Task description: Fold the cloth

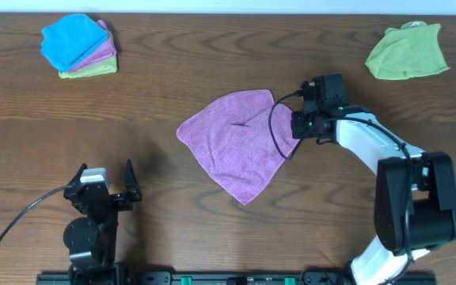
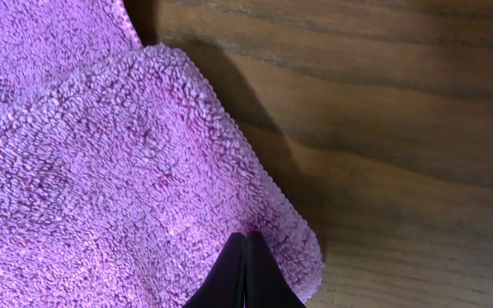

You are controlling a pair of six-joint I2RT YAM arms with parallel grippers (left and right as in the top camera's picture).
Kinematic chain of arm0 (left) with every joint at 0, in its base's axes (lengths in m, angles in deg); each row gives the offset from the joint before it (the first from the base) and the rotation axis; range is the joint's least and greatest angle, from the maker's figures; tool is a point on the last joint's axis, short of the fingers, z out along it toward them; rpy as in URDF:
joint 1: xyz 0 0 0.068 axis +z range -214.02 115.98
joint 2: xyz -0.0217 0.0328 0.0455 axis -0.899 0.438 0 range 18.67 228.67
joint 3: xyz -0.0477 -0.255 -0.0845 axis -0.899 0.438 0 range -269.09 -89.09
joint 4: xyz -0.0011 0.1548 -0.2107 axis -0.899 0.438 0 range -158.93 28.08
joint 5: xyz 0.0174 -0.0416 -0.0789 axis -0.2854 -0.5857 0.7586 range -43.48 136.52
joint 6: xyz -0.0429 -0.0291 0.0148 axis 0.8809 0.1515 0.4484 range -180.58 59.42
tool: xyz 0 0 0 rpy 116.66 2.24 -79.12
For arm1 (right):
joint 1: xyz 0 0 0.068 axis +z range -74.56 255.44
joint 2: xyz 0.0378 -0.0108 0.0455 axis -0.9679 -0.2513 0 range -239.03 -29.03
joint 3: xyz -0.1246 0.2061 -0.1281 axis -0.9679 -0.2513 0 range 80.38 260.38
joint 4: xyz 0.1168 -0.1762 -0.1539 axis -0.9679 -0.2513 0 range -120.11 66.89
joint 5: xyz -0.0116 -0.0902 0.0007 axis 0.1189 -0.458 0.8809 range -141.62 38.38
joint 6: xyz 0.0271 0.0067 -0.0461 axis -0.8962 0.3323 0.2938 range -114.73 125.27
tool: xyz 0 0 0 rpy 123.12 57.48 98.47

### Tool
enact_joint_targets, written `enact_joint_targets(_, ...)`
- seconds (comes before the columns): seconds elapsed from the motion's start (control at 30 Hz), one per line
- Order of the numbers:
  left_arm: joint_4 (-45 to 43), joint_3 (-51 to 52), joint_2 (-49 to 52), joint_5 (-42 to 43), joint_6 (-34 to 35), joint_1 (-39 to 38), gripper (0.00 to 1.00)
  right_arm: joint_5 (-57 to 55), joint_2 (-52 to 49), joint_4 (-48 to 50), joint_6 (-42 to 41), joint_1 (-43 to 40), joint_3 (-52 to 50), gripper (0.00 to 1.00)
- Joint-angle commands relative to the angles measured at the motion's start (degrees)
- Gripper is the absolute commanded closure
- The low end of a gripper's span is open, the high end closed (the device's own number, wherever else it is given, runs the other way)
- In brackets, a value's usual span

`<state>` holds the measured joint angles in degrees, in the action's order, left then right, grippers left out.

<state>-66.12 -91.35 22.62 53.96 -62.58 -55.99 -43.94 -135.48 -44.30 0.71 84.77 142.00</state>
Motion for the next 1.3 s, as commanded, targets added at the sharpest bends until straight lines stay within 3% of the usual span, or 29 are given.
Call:
enact_joint_targets(0.0,0.94,1.97,-0.37,-0.15,-0.98,-0.20,0.04,-0.33,-0.57,-0.11,-0.55,-0.35,1.01,0.98)
enact_joint_targets(0.43,0.94,1.97,-0.37,-0.15,-0.98,-0.20,0.05,1.57,-3.76,-6.62,-0.74,-0.24,0.98,0.98)
enact_joint_targets(0.9,0.94,1.97,-0.37,-0.15,-0.98,-0.20,0.05,6.75,-3.76,-29.24,-4.48,3.04,0.98,0.98)
enact_joint_targets(1.27,0.94,1.97,-0.37,-0.15,-0.98,-0.20,0.05,5.53,-0.46,-37.13,-4.68,7.82,2.14,0.98)
